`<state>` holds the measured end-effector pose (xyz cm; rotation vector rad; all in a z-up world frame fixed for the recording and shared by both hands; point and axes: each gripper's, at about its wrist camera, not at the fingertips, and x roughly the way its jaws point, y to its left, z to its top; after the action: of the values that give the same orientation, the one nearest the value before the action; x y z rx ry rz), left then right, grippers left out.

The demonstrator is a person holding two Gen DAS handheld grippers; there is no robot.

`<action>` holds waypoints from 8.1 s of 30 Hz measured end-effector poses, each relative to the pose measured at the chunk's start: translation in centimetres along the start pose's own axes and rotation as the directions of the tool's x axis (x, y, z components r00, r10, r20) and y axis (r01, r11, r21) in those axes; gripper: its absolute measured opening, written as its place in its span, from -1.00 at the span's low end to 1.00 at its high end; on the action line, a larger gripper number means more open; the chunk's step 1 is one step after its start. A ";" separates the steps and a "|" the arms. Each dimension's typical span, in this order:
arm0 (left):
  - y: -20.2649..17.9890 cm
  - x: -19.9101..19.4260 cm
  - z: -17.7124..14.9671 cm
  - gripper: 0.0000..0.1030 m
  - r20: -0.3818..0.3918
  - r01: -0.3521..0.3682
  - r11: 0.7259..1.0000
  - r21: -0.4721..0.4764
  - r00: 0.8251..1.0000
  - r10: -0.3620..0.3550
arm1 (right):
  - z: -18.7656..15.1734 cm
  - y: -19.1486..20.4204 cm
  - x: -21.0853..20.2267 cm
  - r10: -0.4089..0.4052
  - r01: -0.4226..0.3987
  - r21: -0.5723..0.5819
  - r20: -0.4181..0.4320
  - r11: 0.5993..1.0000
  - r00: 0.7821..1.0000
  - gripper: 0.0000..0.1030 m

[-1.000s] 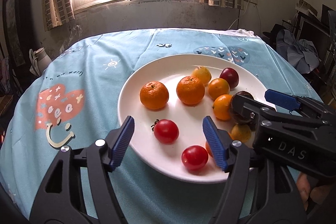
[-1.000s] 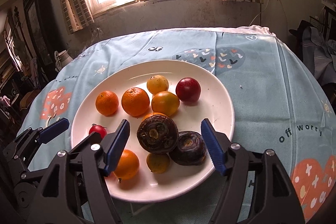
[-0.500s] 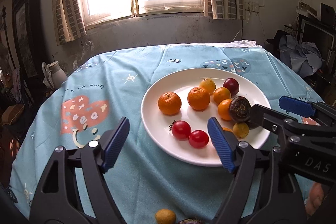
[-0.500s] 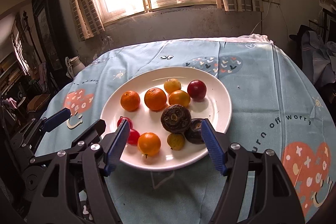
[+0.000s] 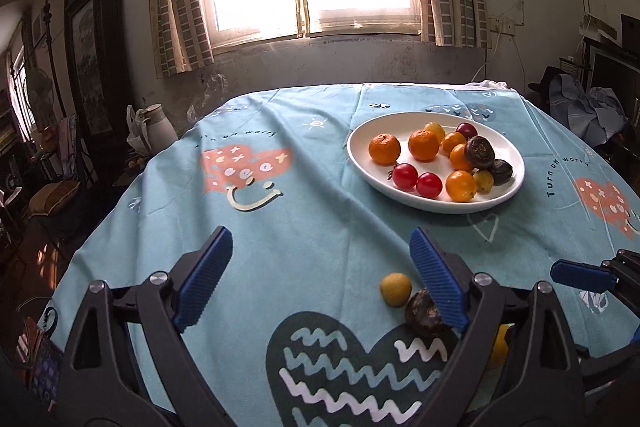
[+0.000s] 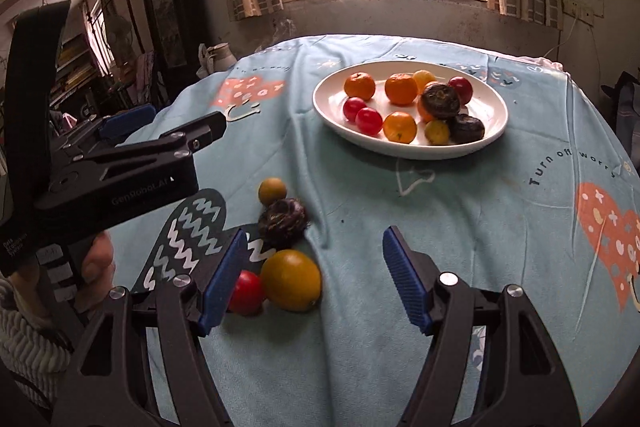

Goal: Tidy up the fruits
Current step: 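Grasp a dark passion fruit with the left tool while the right tool grasps a large yellow orange, then place the passion fruit and yellow orange on the plate, opening both tools, then grasp the last red tomato with the right tool, then grasp the small yellow fruit with the left tool while the right tool holds the red tomato, then lower the yellow fruit and red tomato onto the plate and open both tools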

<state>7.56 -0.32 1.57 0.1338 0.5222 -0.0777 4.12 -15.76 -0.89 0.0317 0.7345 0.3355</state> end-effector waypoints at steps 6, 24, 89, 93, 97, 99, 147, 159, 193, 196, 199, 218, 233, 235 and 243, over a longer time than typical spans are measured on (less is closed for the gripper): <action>2.3 -0.9 -1.1 0.92 -0.015 0.003 0.998 -0.065 1.000 -0.004 | -0.7 1.0 1.6 0.003 -0.006 -0.039 -0.066 0.999 0.998 0.38; 2.4 -0.2 -1.2 0.96 -0.062 0.009 0.997 -0.078 0.998 -0.014 | -0.6 -0.8 1.4 -0.063 0.063 0.008 -0.045 0.998 0.997 0.32; -4.1 5.0 5.6 -0.16 -0.158 0.249 0.969 0.006 0.957 -0.244 | 6.7 -8.4 -4.2 -0.104 0.061 0.281 0.141 0.958 0.985 -0.25; -5.5 8.4 7.8 -0.16 -0.145 0.209 0.978 -0.004 0.967 -0.208 | 10.6 -9.5 -2.0 -0.118 0.071 0.281 0.153 0.957 0.981 -0.25; -6.6 12.7 7.8 -0.16 -0.187 0.199 0.980 -0.016 0.962 -0.198 | 11.8 -10.4 3.0 -0.086 0.050 0.310 0.103 0.949 0.991 -0.25; -6.7 14.4 7.4 -0.16 -0.210 0.200 0.980 -0.019 0.957 -0.200 | 12.0 -10.5 5.0 -0.074 0.046 0.309 0.080 0.950 0.994 -0.25; 3.9 3.1 1.5 0.88 -0.070 0.003 0.993 -0.119 0.997 -0.012 | 0.5 2.4 0.4 0.030 -0.028 -0.075 0.022 0.997 0.999 0.30; 4.7 3.3 -0.5 0.93 -0.143 0.023 0.989 -0.144 0.989 -0.044 | -0.9 3.2 1.8 0.067 -0.076 -0.085 -0.103 0.993 0.992 0.30; -3.3 4.9 -2.2 0.91 -0.228 0.245 0.957 0.152 0.951 -0.207 | 1.5 -3.8 -1.4 0.031 -0.035 0.200 0.023 0.979 0.999 -0.43; -3.5 5.7 -2.2 0.84 -0.247 0.258 0.954 0.150 0.945 -0.216 | 1.5 -3.9 -1.4 0.033 -0.037 0.208 0.023 0.977 0.999 -0.43; -3.6 6.6 -2.3 0.61 -0.272 0.286 0.948 0.139 0.932 -0.241 | 1.5 -4.0 -1.3 0.036 -0.039 0.212 0.019 0.976 0.999 -0.43; -3.9 7.7 -2.5 -0.49 -0.311 0.344 0.934 0.096 0.902 -0.300 | 1.2 -4.7 -0.4 0.024 -0.020 0.232 -0.016 0.973 1.000 -0.43; -2.2 6.2 10.9 -0.49 -0.115 0.274 0.962 0.002 0.955 -0.272 | 11.3 -10.8 -6.0 -0.128 0.058 0.317 0.205 0.947 0.970 -0.43; -3.0 7.8 12.4 -0.49 -0.116 0.272 0.962 -0.016 0.955 -0.272 | 13.0 -11.6 -5.2 -0.159 0.084 0.317 0.220 0.945 0.962 -0.43; -7.4 17.1 13.5 -0.49 -0.213 0.247 0.969 0.001 0.947 -0.241 | 13.5 -14.6 3.9 -0.203 0.162 0.312 0.106 0.936 0.973 -0.43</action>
<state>28.13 -10.31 3.80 0.1039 0.7492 -0.3159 19.96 -27.17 4.47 0.2718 0.6411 0.0393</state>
